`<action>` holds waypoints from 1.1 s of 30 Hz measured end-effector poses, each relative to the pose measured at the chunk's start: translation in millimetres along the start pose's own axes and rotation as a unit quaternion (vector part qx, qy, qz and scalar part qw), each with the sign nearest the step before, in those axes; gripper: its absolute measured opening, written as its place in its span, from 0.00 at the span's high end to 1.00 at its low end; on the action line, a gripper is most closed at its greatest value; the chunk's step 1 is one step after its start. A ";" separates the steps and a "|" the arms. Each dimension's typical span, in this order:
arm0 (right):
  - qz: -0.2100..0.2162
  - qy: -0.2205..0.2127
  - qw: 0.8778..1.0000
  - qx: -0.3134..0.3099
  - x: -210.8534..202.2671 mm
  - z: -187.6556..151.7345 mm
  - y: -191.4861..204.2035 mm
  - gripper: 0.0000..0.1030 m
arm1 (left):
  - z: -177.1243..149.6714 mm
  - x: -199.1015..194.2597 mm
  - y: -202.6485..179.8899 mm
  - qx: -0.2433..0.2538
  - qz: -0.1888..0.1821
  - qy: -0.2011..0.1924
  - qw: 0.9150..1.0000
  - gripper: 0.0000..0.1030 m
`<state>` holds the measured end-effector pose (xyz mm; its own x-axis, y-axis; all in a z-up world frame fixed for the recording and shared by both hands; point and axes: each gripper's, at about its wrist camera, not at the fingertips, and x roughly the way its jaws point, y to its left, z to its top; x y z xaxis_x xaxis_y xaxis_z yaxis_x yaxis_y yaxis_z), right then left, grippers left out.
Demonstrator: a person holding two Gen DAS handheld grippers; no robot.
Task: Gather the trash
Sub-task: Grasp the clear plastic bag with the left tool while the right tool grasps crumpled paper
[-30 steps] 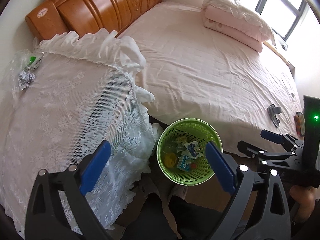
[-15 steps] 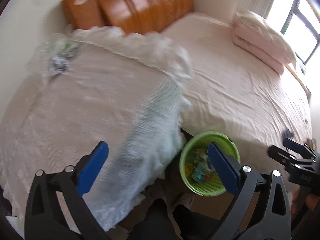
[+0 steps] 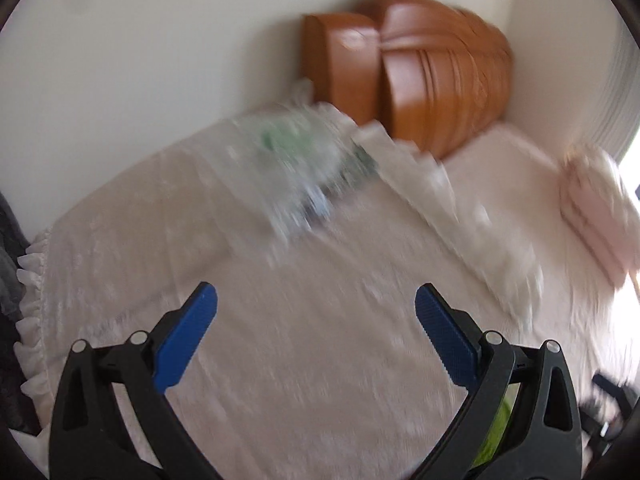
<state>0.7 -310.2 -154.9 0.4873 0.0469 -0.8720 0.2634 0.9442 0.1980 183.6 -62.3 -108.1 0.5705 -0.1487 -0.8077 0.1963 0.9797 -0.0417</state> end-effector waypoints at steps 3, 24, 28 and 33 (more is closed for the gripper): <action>0.010 0.002 1.000 -0.028 12.7 19.2 24.6 0.03 | 28.2 18.7 15.0 -0.024 0.005 -0.004 1.000 0.08; 0.028 0.034 0.998 -0.048 61.0 48.5 61.0 0.02 | 93.4 122.9 63.1 -0.120 -0.008 0.049 0.992 0.75; 0.032 0.029 0.997 -0.062 60.3 51.2 68.5 0.02 | 86.1 98.5 81.2 -0.137 -0.020 0.033 0.990 0.78; 0.043 0.034 0.995 -0.080 65.7 53.4 84.1 0.02 | 75.1 64.2 95.3 -0.132 -0.029 0.011 0.991 0.78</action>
<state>99.3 -245.1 -171.6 0.4438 0.1459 -0.8842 0.0846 0.9754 0.2035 298.8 11.4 -119.8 0.5463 -0.2057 -0.8120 0.0111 0.9711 -0.2386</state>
